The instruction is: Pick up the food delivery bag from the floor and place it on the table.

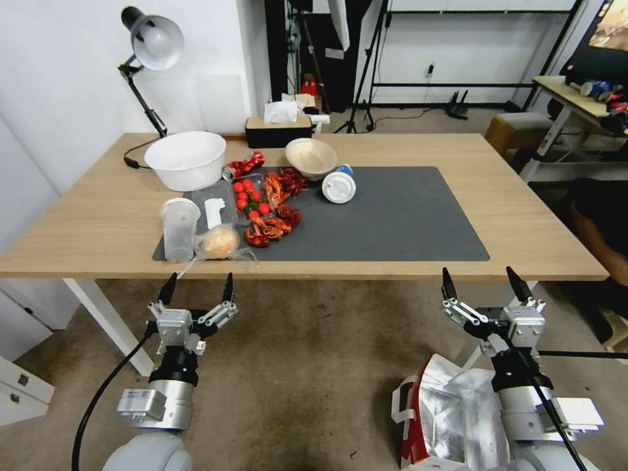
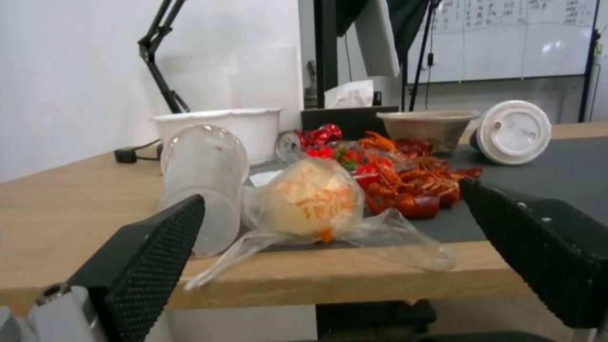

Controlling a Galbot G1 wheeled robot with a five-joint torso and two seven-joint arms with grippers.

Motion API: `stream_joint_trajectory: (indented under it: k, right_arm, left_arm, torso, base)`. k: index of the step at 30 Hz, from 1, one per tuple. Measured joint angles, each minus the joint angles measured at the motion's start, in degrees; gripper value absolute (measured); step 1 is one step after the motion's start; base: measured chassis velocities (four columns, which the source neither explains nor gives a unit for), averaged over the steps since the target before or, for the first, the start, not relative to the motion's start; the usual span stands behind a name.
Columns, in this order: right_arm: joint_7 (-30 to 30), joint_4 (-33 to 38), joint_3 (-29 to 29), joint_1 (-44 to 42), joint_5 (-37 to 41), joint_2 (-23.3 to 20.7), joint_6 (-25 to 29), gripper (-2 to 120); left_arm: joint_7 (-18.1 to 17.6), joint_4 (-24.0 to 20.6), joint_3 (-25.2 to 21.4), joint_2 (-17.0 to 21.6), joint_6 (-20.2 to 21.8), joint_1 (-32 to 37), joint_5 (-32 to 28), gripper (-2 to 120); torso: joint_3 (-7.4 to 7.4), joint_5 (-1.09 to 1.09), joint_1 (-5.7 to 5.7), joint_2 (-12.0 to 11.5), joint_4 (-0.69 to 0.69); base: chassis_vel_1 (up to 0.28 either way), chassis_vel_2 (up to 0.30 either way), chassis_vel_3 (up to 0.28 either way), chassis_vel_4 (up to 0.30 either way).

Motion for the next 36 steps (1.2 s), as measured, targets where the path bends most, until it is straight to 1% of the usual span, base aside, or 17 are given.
stream_joint_trajectory:
  k: [1,6,8,11,12,15,20,23,28,30,34,36]
  right_arm:
    - [0.0,0.0,0.0,0.0,0.0,0.0,0.0,100]
    - [-0.2,-0.1,0.0,0.1,0.1,0.1,0.2,100]
    - [-0.3,-0.1,0.1,0.1,0.1,0.1,0.2,100]
    - [-0.3,0.0,0.2,0.0,0.3,0.0,0.2,100]
    - [-0.3,0.0,0.2,0.0,0.3,0.0,0.2,100]
    - [-0.3,0.0,0.3,0.0,0.3,0.1,0.3,100]
    - [-0.2,0.0,0.1,-0.1,0.3,0.2,0.3,100]
    - [-0.2,0.0,0.1,0.0,0.3,0.3,0.3,100]
    - [-0.2,0.0,0.0,-0.1,0.3,0.3,0.4,100]
    - [-0.2,0.0,0.1,-0.1,0.3,0.3,0.4,100]
    - [-0.2,0.0,0.1,-0.1,0.3,0.2,0.4,100]
    - [-0.2,-0.1,0.2,-0.1,0.3,0.2,0.4,100]
  left_arm:
    - [0.0,0.0,0.0,0.0,0.0,0.0,0.0,100]
    - [0.0,-0.1,0.1,0.1,0.1,0.1,0.0,100]
    - [0.0,-0.2,0.1,0.1,0.1,0.1,0.0,100]
    - [0.0,-0.2,0.1,0.1,0.1,0.1,0.0,100]
    - [0.0,-0.2,0.1,0.1,0.1,0.1,0.0,100]
    - [0.1,-0.2,0.2,0.0,0.1,0.2,0.0,100]
    - [0.1,-0.2,0.2,0.0,0.0,0.3,0.0,100]
    - [0.1,-0.2,0.2,0.0,0.0,0.3,0.0,100]
    - [0.1,-0.1,0.1,0.0,-0.1,0.3,0.0,100]
    - [0.2,0.2,0.2,-0.1,-0.2,0.3,0.0,99]
    - [0.2,0.3,0.2,-0.1,-0.2,0.3,0.0,99]
    - [0.2,0.4,0.2,-0.1,-0.3,0.3,0.0,99]
  torso:
    - [0.00,0.00,0.00,0.0,0.00]
    - [-0.87,0.00,-0.66,-1.5,0.00]
    - [-0.98,0.00,-0.74,-1.7,0.00]
    - [-1.63,0.00,-1.19,-2.8,0.00]
    - [-1.63,0.00,-1.19,-2.8,0.00]
    - [-2.34,0.00,-1.75,-4.1,0.00]
    - [-2.91,0.00,-2.18,-5.1,0.00]
    - [-3.53,0.00,-2.65,-6.2,0.00]
    - [-4.12,0.00,-3.11,-7.2,0.00]
    - [-4.57,0.00,-3.41,-8.0,0.00]
    - [-4.91,0.00,-3.62,-8.5,0.00]
    - [-5.43,0.00,-3.96,-9.4,0.00]
  base:
    - [0.000,0.000,0.000,0.000]
    - [0.000,0.000,0.000,0.000]
    - [0.000,0.000,0.000,0.000]
    - [0.000,0.000,0.000,0.000]
    - [0.000,0.000,0.000,0.000]
    - [0.000,0.000,0.000,0.000]
    - [0.000,0.000,0.000,0.000]
    - [0.000,0.000,0.000,0.000]
    - [0.000,0.000,0.000,0.000]
    - [0.000,0.000,0.000,0.000]
    - [0.000,0.000,0.000,0.000]
    - [0.000,0.000,0.000,0.000]
